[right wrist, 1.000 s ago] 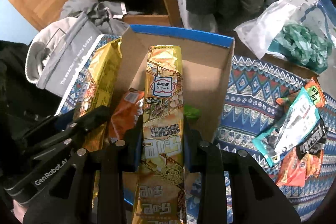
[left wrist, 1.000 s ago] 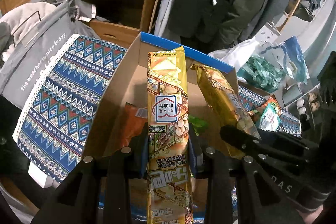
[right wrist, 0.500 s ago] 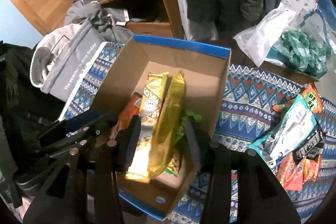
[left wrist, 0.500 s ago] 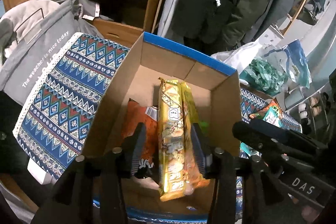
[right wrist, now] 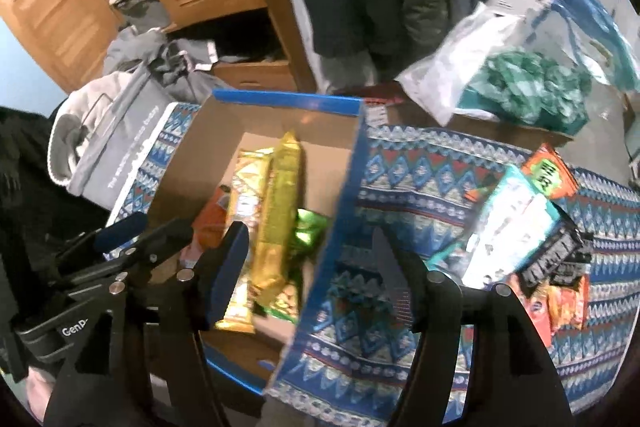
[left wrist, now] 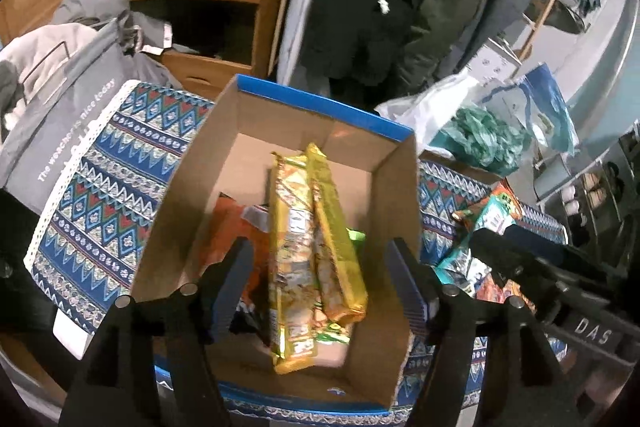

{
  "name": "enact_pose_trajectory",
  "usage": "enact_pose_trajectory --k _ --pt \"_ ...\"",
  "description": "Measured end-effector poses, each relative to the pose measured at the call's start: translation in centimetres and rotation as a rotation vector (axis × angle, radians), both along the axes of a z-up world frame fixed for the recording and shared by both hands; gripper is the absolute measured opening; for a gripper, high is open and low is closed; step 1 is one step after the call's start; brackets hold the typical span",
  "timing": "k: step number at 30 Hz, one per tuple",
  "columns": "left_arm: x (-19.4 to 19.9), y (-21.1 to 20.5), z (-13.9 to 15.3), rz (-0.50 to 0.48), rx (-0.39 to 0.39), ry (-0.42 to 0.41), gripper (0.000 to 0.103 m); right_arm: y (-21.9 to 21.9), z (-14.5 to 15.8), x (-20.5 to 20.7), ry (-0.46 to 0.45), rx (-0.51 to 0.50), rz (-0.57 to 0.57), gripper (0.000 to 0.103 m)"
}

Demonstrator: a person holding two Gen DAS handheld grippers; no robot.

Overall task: Organize snacks
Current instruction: 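Withdraw both grippers from the box toward the remaining snacks, then grasp the teal foil bag with left gripper while right grasps orange fries bag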

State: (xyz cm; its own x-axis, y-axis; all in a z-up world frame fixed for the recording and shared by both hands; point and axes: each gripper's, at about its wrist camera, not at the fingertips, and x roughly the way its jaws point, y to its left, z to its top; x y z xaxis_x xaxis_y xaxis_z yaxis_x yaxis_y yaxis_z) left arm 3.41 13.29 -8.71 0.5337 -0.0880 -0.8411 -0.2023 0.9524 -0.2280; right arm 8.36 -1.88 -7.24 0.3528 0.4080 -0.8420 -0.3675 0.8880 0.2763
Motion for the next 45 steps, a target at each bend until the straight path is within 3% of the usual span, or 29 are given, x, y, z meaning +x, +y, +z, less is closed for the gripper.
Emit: enact_pose_trajectory --k 28,35,45 --pt "1.2 -14.5 -0.4 -0.275 0.071 0.025 0.081 -17.8 -2.8 0.2 0.027 -0.09 -0.192 0.071" --pt "2.6 -17.5 -1.6 -0.32 0.053 0.052 0.081 -22.0 -4.3 0.8 0.047 -0.108 -0.226 0.071" --pt "4.3 -21.7 -4.4 -0.382 0.091 0.104 0.081 -27.4 -7.8 1.8 0.113 -0.129 -0.295 0.072"
